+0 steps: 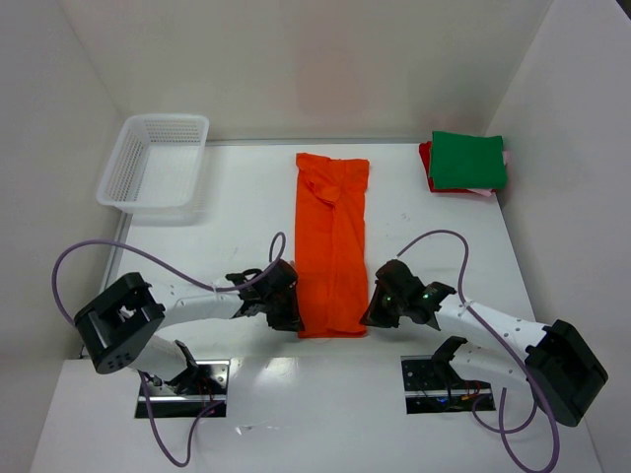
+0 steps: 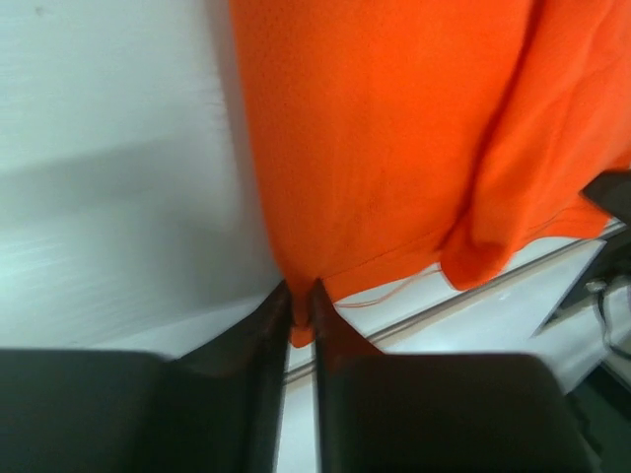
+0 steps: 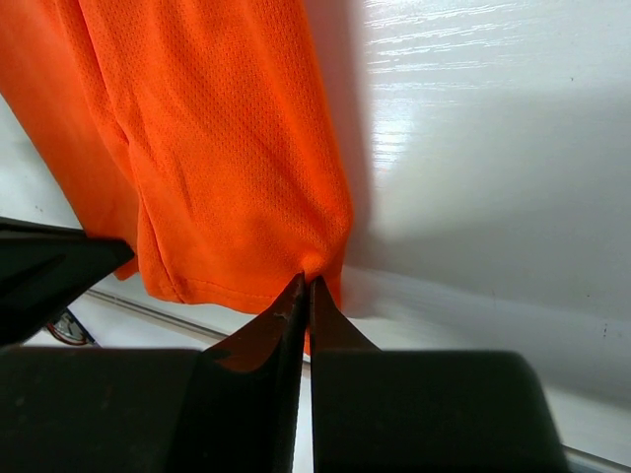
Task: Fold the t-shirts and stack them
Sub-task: Grab the bottom of the folded rectangular tshirt with both arms
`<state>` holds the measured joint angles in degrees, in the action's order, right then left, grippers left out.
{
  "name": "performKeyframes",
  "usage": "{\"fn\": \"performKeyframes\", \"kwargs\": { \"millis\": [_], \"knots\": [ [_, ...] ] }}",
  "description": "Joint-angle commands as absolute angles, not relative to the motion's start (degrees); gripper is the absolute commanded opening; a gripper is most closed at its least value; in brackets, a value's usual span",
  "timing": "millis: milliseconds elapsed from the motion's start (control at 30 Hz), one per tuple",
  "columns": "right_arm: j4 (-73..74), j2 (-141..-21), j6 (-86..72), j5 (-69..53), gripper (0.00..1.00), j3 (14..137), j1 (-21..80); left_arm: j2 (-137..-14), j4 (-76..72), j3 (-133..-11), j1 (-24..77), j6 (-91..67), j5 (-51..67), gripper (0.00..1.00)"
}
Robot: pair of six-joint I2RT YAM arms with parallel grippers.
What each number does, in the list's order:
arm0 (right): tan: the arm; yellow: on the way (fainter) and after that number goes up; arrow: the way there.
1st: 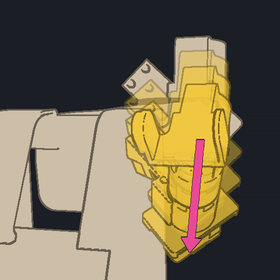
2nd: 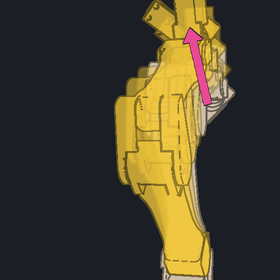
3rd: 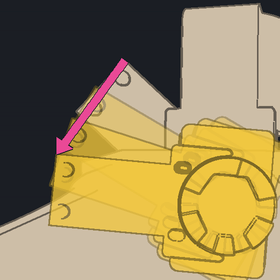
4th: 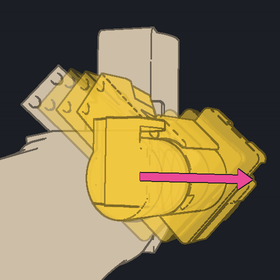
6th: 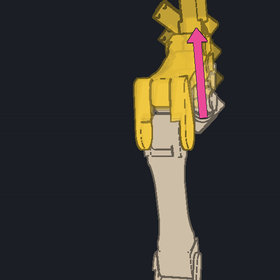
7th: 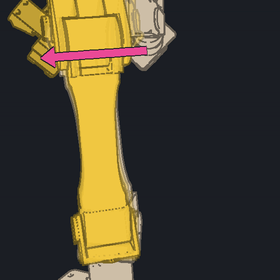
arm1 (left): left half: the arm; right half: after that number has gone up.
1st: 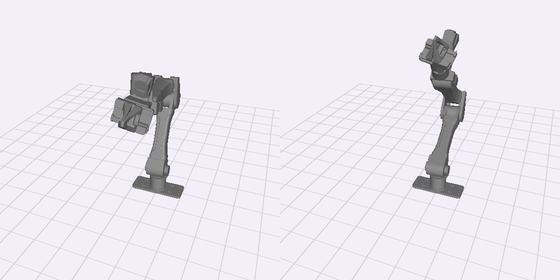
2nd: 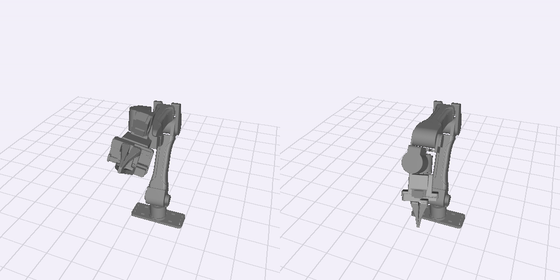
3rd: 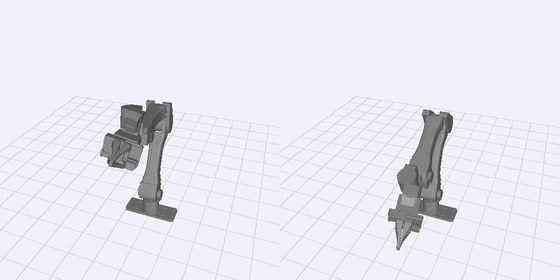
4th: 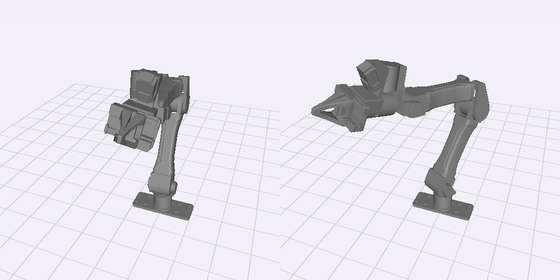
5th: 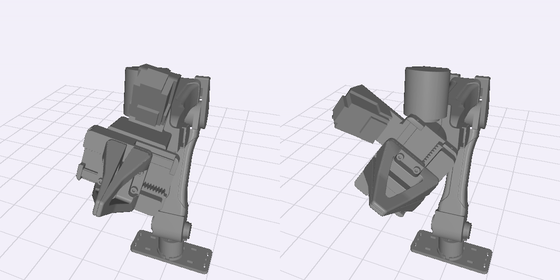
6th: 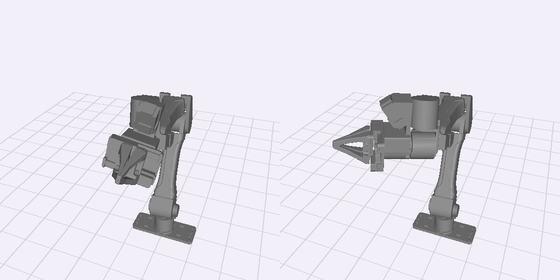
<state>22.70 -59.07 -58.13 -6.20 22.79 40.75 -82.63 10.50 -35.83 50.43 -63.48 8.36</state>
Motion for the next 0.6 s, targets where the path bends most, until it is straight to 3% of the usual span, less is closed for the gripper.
{"fn": "performKeyframes", "kwargs": {
  "millis": [0,133,567],
  "knots": [
    [20.48,-59.33,-58.8,-4.22,0.05,22.49,41.48,-81.83,11.25,-35.16,50.8,-64.86,7.3,0.16],
    [20.48,-59.85,-58.8,-4.22,0.02,23.03,41.48,-82.35,12.48,-36.39,50.8,-64.34,7.29,0.0],
    [26.89,-61.87,-57.74,-1.49,0.0,34.62,40.96,-77.17,22.41,-47.1,48.52,-59.42,2.2,0.0]
  ]
}}
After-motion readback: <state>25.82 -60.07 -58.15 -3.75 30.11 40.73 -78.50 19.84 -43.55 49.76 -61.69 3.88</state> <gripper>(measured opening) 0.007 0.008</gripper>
